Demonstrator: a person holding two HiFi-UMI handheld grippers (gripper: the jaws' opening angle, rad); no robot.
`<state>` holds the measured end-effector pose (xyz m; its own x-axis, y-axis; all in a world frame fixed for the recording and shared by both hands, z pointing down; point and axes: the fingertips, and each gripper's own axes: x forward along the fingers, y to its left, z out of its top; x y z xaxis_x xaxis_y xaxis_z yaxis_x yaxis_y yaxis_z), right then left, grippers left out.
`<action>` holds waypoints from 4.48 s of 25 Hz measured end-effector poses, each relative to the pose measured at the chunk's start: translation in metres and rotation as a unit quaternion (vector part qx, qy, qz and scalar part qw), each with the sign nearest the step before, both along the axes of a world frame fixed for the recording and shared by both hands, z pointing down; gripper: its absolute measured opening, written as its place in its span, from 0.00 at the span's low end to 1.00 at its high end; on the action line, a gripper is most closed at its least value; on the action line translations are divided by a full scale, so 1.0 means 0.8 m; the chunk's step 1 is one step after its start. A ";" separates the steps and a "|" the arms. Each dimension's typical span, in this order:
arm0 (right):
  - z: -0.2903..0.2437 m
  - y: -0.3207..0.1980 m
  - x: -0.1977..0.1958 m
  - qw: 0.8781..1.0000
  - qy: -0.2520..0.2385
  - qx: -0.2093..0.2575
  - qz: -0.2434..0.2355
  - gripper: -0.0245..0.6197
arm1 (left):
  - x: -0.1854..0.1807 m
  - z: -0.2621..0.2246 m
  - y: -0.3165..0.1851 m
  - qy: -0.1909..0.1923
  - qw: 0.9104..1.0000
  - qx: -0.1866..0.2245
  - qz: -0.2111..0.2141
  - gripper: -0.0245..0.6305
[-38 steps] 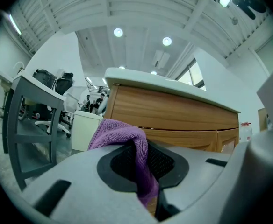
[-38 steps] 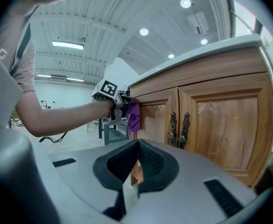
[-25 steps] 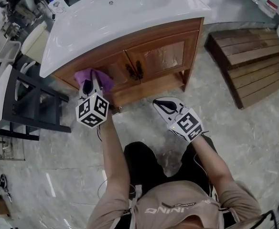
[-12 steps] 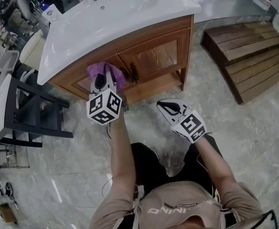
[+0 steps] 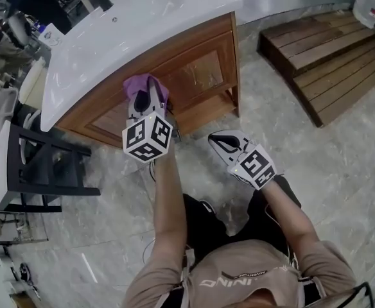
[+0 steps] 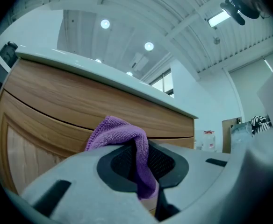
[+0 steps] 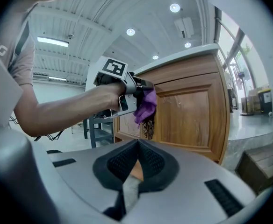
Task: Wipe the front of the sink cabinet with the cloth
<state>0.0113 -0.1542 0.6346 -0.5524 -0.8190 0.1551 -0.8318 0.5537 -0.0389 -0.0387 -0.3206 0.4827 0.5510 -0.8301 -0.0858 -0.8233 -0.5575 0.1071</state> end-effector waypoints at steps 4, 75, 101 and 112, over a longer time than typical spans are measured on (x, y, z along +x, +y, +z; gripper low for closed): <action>-0.005 0.004 0.019 1.000 0.003 0.008 0.016 0.05 | 0.044 0.002 0.004 -0.001 1.000 0.002 0.025 0.09; 0.004 -0.051 -0.094 0.997 0.023 0.006 -0.070 0.05 | -0.380 0.091 -0.031 -0.040 0.965 -0.023 -0.258 0.09; -0.001 -0.034 -0.046 1.000 0.002 0.013 -0.016 0.05 | -0.151 0.109 -0.026 0.000 0.990 -0.028 -0.139 0.09; 0.001 -0.021 -0.017 1.000 -0.006 0.012 0.009 0.05 | -0.073 0.111 -0.007 -0.002 0.994 -0.030 -0.102 0.09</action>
<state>-0.0022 -0.1707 0.6351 -0.5386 -0.8325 0.1297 -0.8416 0.5389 -0.0356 -0.0973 -0.3262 0.5715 0.3715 -0.9279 -0.0318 -0.9188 -0.3723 0.1311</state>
